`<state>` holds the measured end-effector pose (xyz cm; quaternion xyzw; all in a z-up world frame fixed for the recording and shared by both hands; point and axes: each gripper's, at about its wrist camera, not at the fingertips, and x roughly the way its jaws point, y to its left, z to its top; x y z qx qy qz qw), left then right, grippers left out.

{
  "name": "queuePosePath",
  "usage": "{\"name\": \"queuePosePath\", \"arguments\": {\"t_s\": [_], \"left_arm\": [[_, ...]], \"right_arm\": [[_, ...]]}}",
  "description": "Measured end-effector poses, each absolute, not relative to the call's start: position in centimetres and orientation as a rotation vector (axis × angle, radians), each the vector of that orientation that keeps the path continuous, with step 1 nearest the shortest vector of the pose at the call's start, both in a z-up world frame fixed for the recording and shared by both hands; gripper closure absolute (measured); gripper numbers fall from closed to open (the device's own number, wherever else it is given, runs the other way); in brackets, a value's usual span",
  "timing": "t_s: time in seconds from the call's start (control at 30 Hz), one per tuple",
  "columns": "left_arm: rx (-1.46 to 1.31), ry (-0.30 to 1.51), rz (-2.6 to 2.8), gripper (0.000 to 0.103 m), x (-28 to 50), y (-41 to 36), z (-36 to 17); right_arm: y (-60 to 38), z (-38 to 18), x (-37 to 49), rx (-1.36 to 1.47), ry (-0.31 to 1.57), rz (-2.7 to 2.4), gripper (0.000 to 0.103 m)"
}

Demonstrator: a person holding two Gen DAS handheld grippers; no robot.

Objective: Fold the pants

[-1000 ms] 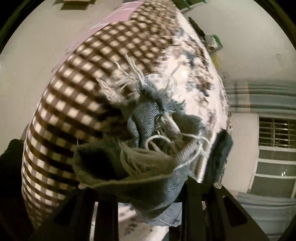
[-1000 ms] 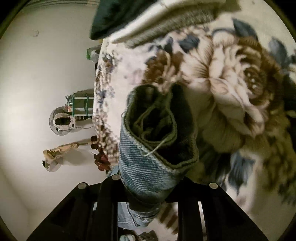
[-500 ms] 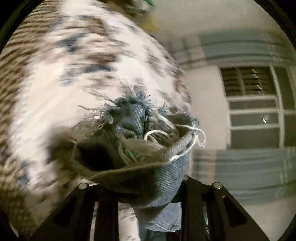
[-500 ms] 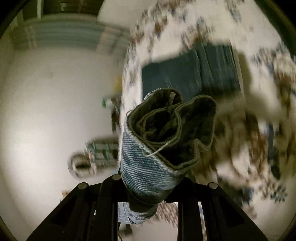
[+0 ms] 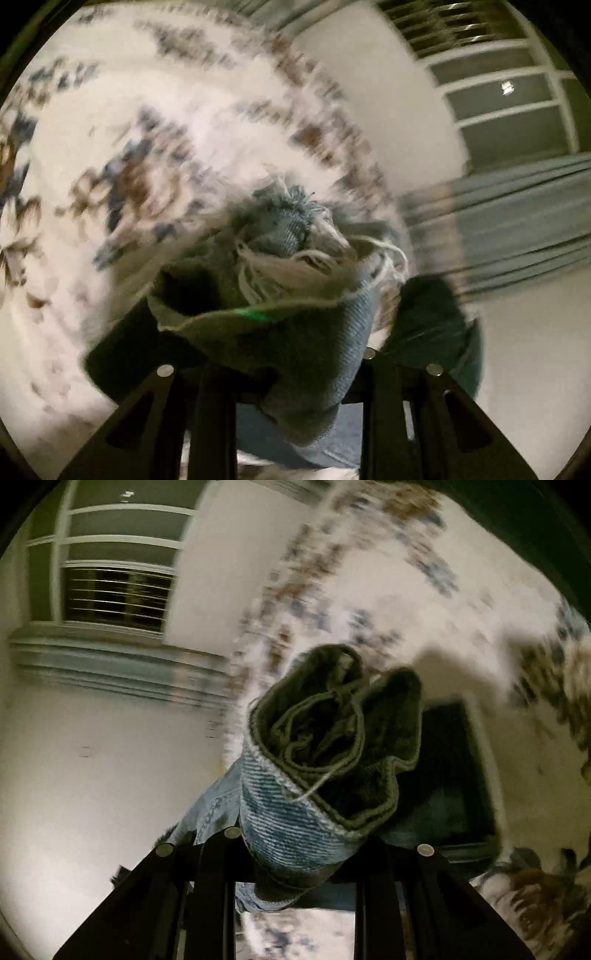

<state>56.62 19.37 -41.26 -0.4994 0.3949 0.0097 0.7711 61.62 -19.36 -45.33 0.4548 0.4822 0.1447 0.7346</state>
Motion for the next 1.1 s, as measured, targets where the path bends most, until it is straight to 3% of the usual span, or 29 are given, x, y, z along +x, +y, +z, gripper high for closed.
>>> {"name": "queuePosePath", "arguments": {"t_s": [0.27,0.4,0.5,0.53,0.57,0.63,0.8,1.1], "left_arm": [[-0.953,0.982,-0.023,0.077,55.5,18.9,-42.4],[-0.886,1.058,0.006,0.067,55.8,18.9,-40.9],[-0.718,1.102,0.056,0.048,55.4,18.0,-39.2],[-0.627,1.11,0.087,0.027,55.0,17.4,-38.2],[-0.574,1.115,0.106,0.016,54.8,17.1,-37.7],[-0.473,1.108,0.125,0.016,53.9,16.5,-36.2],[-0.23,1.074,0.184,0.009,51.4,14.3,-32.2],[-0.055,0.97,0.201,0.009,44.9,10.8,-23.1]], "right_arm": [[-17.8,-46.2,59.6,0.896,1.077,0.296,0.075],[-18.3,-45.4,59.9,0.818,1.138,0.254,0.059],[-19.0,-43.5,58.2,0.725,1.154,0.193,0.052],[-19.0,-42.7,57.6,0.677,1.157,0.167,0.05],[-19.0,-42.0,57.1,0.628,1.16,0.142,0.046],[-18.8,-40.5,55.9,0.55,1.15,0.117,0.042],[-15.9,-35.3,52.9,0.278,1.116,0.03,0.003],[-13.2,-24.4,46.5,0.036,0.976,-0.058,0.0]]}}
